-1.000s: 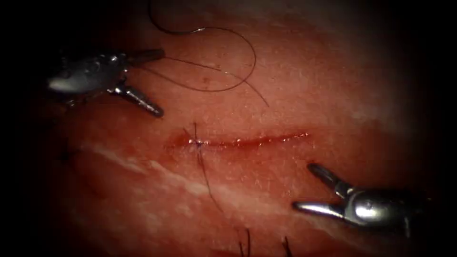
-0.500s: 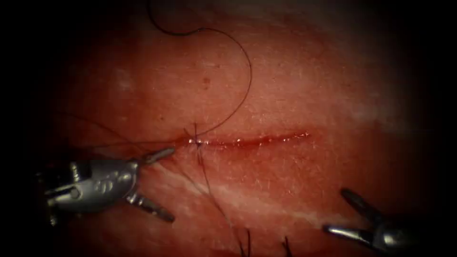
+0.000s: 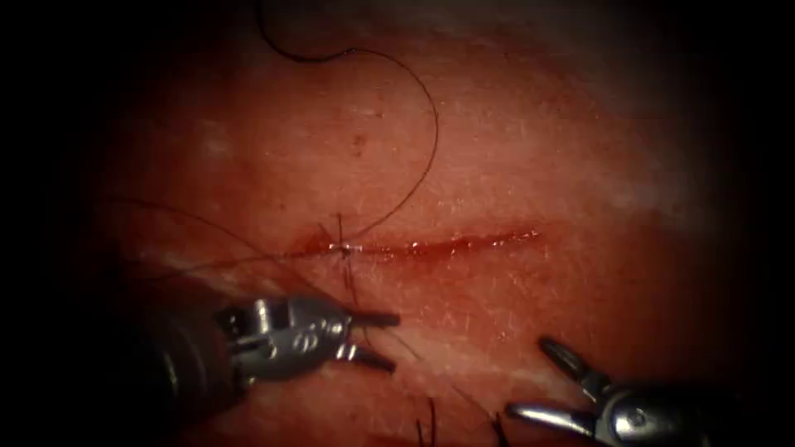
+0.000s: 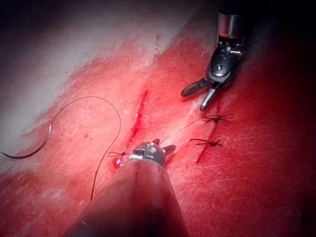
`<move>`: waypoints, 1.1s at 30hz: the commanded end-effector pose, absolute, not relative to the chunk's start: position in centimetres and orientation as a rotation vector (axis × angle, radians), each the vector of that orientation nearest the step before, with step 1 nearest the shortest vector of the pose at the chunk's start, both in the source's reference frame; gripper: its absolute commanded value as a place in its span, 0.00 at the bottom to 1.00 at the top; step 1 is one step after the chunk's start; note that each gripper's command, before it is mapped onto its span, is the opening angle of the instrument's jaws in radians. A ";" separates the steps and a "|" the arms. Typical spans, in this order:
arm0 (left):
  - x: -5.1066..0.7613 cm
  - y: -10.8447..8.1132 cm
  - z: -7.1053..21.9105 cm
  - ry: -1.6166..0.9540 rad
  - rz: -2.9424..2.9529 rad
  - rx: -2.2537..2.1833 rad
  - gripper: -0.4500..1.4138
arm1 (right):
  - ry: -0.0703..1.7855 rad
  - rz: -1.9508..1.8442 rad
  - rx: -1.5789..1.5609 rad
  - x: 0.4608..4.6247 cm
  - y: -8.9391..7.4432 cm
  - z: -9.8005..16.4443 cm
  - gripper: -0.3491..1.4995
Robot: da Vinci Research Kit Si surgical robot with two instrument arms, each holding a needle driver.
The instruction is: Wound Closure
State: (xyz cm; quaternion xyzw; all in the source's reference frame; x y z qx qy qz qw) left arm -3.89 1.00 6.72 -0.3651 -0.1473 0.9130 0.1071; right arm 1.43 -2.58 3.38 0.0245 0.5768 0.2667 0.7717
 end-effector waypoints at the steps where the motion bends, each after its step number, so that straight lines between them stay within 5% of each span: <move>1: -3.96 0.9 6.8 -0.448 2.705 -1.061 0.25 | 1.247 0.581 0.059 1.45 -2.7 3.4 0.87; 14: -3.92 0.8 6.7 -0.534 2.774 -1.007 0.30 | 1.246 0.581 0.063 1.47 -2.7 3.4 0.87; 24: -3.25 0.5 6.1 -0.701 2.784 -1.051 0.32 | 1.244 0.579 0.078 1.48 -2.7 3.4 0.86; 30: -2.69 0.3 5.6 -1.051 2.620 -1.080 0.45 | 1.243 0.578 0.083 1.49 -2.7 3.4 0.86; 33: -2.56 0.6 5.3 -1.013 2.550 -1.167 0.50 | 1.240 0.574 0.088 1.52 -2.6 3.4 0.86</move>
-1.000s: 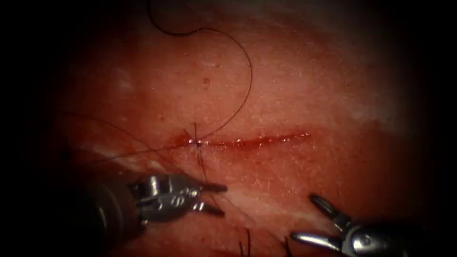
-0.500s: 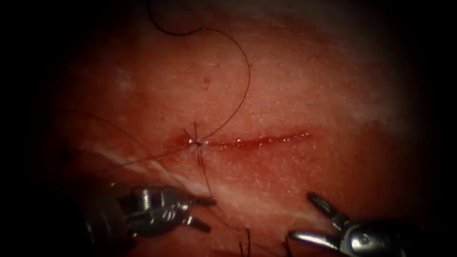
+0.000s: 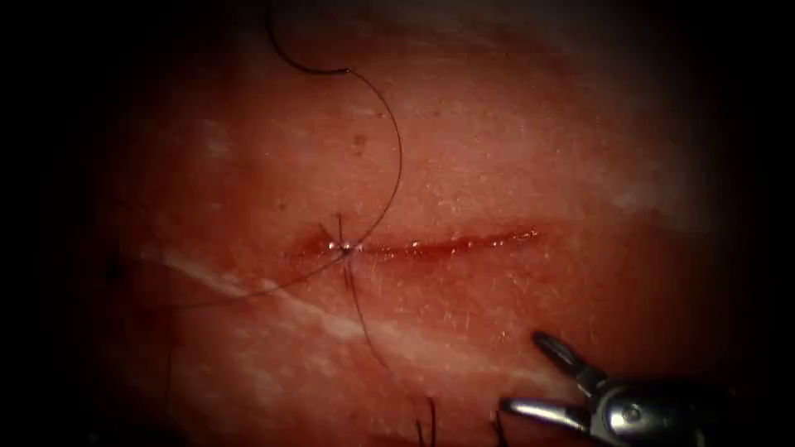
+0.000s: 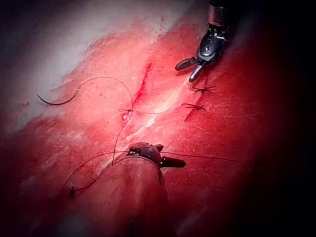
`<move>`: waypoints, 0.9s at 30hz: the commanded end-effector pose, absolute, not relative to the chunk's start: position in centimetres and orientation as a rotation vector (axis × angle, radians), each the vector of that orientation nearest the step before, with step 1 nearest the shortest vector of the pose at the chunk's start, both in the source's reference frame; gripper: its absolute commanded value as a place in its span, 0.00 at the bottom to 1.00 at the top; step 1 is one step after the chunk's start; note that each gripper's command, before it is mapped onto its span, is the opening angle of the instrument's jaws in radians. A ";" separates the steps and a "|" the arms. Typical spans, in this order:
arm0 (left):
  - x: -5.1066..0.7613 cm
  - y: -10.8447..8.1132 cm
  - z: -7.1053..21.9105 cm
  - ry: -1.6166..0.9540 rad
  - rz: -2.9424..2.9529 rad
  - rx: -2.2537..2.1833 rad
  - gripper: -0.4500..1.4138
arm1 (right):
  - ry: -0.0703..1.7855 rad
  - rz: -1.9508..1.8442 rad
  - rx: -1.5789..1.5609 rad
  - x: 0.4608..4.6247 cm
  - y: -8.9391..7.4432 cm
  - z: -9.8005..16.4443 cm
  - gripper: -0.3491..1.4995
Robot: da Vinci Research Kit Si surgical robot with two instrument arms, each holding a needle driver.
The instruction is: Wound Closure
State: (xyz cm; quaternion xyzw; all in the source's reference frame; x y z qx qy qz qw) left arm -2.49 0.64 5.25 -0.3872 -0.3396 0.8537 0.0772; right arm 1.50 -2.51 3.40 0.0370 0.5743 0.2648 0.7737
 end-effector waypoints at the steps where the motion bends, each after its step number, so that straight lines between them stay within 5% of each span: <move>1: -2.53 0.7 5.2 -1.002 2.510 -1.208 0.50 | 1.242 0.573 0.090 1.53 -2.6 3.4 0.87; 10: -2.49 1.5 4.7 -0.658 2.236 -1.396 0.50 | 1.245 0.556 0.109 1.59 -2.7 3.4 0.85; 27: -3.53 1.6 4.6 -0.761 1.987 -1.686 0.44 | 1.238 0.551 0.116 1.64 -2.7 3.4 0.86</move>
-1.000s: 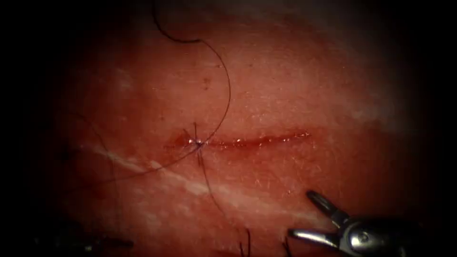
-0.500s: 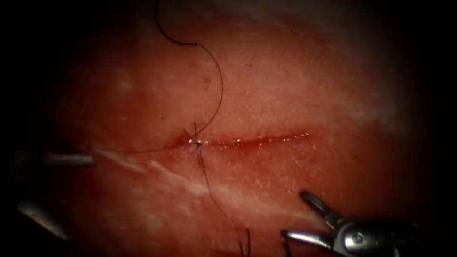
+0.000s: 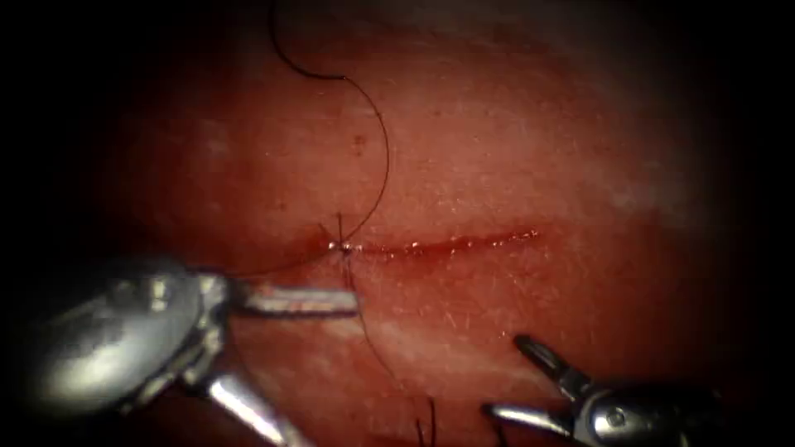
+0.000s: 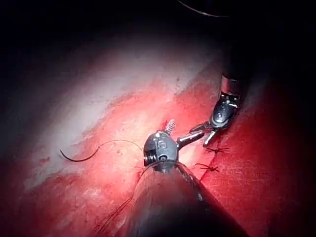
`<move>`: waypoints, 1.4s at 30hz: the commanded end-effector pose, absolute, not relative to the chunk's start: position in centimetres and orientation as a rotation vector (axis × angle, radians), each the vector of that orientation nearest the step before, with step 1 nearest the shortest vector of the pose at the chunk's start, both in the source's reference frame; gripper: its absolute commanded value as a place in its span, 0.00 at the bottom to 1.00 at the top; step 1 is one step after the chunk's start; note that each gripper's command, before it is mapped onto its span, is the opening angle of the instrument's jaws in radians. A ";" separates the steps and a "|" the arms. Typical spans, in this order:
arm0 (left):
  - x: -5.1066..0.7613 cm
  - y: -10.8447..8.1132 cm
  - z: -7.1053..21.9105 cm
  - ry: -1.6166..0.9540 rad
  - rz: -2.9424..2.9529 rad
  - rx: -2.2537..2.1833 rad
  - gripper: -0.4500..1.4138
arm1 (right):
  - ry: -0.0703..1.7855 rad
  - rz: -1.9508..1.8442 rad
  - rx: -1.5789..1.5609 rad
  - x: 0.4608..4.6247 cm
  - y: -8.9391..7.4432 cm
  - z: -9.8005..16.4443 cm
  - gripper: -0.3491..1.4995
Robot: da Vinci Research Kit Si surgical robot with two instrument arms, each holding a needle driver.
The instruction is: Wound Closure
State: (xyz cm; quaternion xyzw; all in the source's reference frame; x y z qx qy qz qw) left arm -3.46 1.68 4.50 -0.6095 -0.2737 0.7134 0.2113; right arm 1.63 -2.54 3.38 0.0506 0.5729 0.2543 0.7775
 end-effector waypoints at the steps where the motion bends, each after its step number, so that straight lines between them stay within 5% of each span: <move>1: -3.59 1.6 4.7 -0.739 2.006 -1.663 0.43 | 1.238 0.551 0.116 1.64 -2.7 3.4 0.86; 3: -3.70 1.5 4.9 -0.735 2.093 -1.577 0.37 | 1.238 0.550 0.117 1.63 -2.7 3.4 0.86; 18: -3.69 1.0 6.5 -0.713 2.552 -1.095 0.39 | 1.231 0.547 0.126 1.59 -2.7 3.4 0.86; 22: -3.59 1.0 6.3 -0.872 2.492 -1.090 0.48 | 1.231 0.547 0.126 1.59 -2.7 3.4 0.86; 26: -3.28 1.0 5.9 -1.067 2.425 -1.130 0.63 | 1.227 0.544 0.129 1.59 -2.7 3.4 0.86; 33: -2.51 1.6 5.0 -1.201 2.291 -1.335 0.66 | 1.224 0.544 0.130 1.59 -2.7 3.4 0.86; 42: -1.64 2.7 4.3 -1.009 2.225 -1.440 0.65 | 1.217 0.538 0.139 1.60 -2.7 3.4 0.86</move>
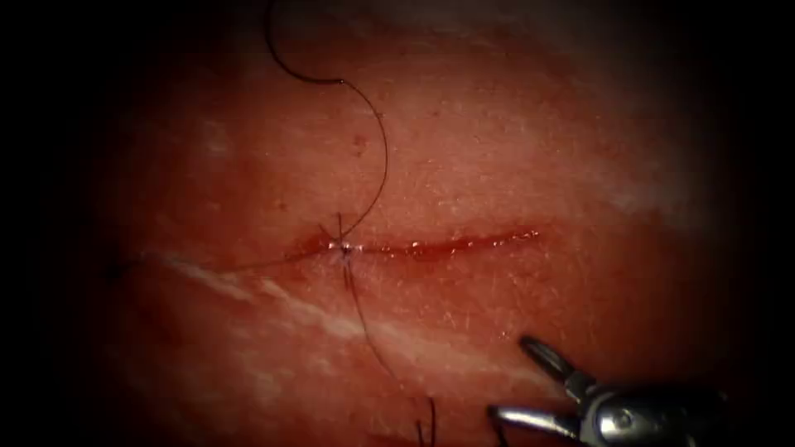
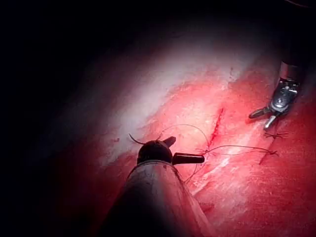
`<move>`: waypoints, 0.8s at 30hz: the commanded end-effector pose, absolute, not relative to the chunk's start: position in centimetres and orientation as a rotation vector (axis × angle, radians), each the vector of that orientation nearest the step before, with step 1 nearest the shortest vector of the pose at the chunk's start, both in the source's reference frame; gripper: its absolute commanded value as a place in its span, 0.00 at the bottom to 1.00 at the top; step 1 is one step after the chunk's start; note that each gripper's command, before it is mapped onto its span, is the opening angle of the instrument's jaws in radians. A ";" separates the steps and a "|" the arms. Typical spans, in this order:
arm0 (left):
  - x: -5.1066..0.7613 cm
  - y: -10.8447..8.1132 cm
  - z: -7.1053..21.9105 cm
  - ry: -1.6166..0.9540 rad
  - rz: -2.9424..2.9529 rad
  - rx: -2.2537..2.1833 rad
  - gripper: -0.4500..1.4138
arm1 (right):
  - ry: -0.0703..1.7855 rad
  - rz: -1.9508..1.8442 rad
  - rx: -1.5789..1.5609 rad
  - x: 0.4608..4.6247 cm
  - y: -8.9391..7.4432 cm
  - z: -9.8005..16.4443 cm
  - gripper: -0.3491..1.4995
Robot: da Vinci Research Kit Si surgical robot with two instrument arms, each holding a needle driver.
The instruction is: Wound Closure
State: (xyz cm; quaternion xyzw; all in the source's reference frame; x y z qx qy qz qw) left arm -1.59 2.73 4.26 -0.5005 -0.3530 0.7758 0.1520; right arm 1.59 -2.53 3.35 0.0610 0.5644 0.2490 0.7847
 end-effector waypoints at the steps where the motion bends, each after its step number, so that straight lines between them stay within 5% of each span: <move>1: -1.55 2.9 4.3 -0.953 2.223 -1.434 0.65 | 1.216 0.538 0.139 1.60 -2.7 3.4 0.86; 10: -1.89 3.2 4.2 -0.768 2.110 -1.527 0.56 | 1.216 0.533 0.146 1.66 -2.7 3.4 0.86; 18: -3.40 2.2 5.1 -0.759 2.286 -1.489 0.52 | 1.217 0.529 0.151 1.67 -2.7 3.4 0.86; 24: -3.66 1.7 5.7 -0.780 2.448 -1.353 0.49 | 1.210 0.526 0.156 1.65 -2.7 3.4 0.85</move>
